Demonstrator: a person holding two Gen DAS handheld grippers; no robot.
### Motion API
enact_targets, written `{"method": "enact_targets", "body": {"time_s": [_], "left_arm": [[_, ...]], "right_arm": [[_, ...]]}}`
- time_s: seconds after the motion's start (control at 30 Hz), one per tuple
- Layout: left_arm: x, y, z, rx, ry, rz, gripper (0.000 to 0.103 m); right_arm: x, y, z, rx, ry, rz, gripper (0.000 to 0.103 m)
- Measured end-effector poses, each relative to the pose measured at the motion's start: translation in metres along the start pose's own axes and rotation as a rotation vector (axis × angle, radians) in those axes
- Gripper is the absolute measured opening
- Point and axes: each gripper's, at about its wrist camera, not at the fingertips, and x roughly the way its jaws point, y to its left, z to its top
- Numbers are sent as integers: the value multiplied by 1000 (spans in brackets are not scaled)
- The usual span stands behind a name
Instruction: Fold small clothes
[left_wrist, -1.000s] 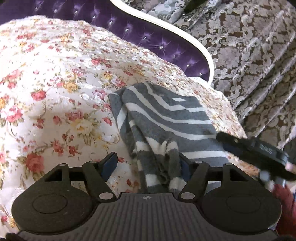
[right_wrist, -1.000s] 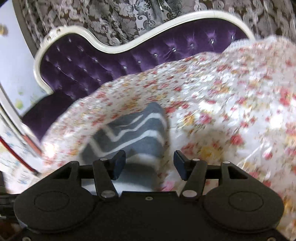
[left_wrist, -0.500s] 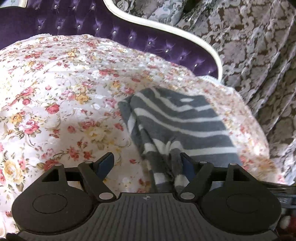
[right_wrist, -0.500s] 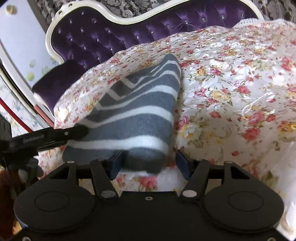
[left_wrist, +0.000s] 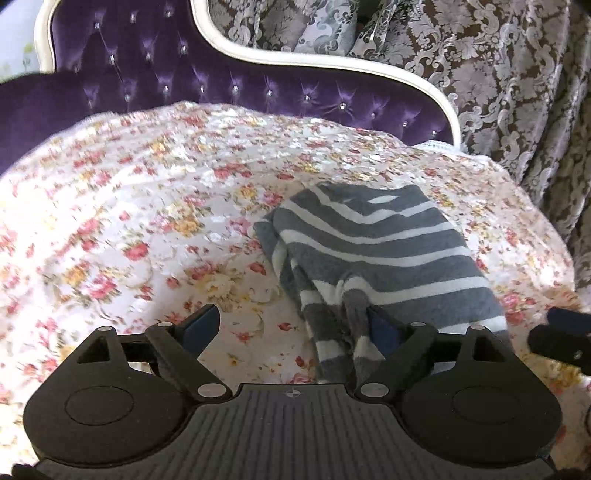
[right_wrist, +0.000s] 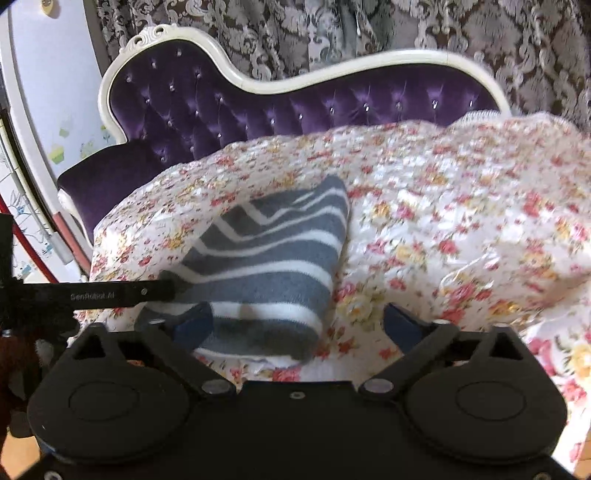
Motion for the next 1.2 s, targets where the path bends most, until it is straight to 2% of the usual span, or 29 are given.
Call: {"method": "enact_targets", "body": {"time_s": [0.2,0.5,0.77,0.9,1.2], "left_arm": [[-16,-13,0,57,-26,86,85],[-42,-23,-3,55,-43,185,85],[-52,-27,-9,34,-37,223,85],[-52,-28,-12,33,-10,250,85],[-54,-31,-21,34,27,226,85]], "right_arm": [[-5,6,2,-15,-46,-26,103],[-4,10,-2,-25,-34,-103,103],[-9,12,-7,-11,-31,-114,103],[-11,13,-9,-9,-34,-111,103],[-11,14,-12,-14,-25,-111,103]]}}
